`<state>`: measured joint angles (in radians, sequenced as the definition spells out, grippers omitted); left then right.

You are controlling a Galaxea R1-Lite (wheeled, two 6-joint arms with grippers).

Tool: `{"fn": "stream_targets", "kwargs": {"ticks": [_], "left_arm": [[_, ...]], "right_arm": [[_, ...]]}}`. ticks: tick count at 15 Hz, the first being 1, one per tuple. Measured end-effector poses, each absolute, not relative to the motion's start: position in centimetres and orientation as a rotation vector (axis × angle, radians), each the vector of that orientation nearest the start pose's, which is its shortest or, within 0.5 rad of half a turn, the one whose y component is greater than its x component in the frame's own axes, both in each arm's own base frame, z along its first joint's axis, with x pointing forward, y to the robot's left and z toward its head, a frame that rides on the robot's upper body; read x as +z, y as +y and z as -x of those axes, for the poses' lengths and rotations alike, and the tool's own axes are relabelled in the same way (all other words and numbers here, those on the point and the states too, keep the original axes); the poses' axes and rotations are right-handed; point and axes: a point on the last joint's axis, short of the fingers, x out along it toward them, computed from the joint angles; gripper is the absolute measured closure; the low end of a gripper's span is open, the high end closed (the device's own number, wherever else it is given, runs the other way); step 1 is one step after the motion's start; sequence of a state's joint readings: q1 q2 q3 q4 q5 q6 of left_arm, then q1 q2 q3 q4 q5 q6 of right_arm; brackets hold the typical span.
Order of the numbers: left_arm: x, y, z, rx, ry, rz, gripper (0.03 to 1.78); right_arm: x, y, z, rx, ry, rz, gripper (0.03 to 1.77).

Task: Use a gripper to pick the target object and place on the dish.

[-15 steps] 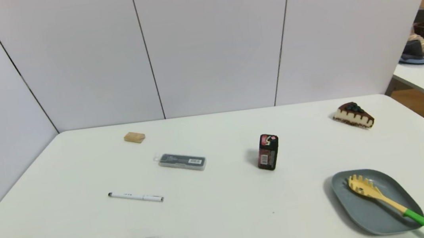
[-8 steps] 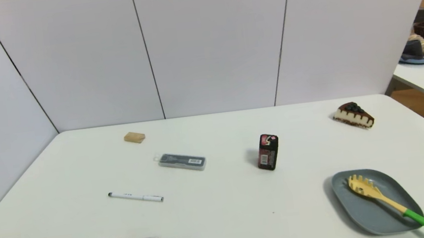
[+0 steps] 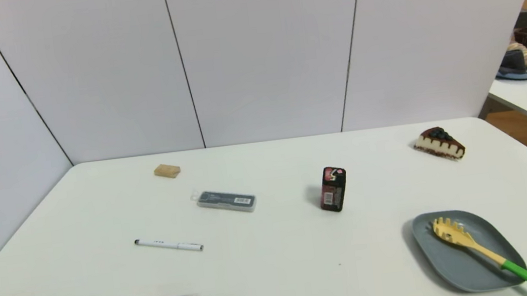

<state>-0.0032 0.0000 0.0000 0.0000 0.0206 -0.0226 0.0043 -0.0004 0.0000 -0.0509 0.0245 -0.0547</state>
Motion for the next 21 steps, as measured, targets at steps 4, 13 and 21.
{"fn": "stream_targets", "kwargs": {"ticks": [4, 13, 21], "left_arm": [[7.55, 0.05, 2.28, 0.017, 0.000, 0.022, 0.12], [7.55, 0.05, 2.28, 0.018, 0.000, 0.023, 0.12], [7.55, 0.05, 2.28, 0.017, 0.000, 0.023, 0.12]], "right_arm": [[7.51, 0.01, 2.28, 0.014, 0.003, 0.044, 0.10], [7.50, 0.01, 2.28, 0.013, 0.004, 0.033, 0.10], [7.50, 0.01, 2.28, 0.012, 0.004, 0.028, 0.10]]}}
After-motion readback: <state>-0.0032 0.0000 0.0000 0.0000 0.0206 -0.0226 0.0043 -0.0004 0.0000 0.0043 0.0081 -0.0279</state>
